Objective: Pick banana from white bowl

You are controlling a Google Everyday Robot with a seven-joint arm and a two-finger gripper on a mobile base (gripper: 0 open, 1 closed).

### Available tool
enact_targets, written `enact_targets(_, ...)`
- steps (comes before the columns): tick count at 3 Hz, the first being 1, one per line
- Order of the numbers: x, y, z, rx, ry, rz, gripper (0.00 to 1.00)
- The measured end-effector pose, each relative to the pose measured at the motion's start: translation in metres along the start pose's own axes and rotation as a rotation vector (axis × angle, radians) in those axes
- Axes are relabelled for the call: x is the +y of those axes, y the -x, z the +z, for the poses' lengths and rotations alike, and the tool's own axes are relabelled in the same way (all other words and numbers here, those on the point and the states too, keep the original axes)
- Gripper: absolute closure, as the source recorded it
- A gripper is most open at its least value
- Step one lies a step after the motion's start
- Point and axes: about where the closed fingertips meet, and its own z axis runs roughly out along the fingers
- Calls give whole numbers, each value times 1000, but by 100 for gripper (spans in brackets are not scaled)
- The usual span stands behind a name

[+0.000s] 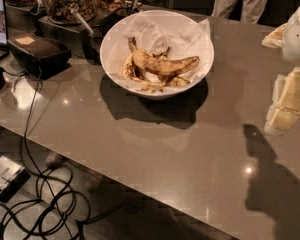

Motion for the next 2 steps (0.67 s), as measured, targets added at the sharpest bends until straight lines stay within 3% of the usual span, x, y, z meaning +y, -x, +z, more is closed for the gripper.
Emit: enact_targets(2,-5,7,-1,15,-2,10,0)
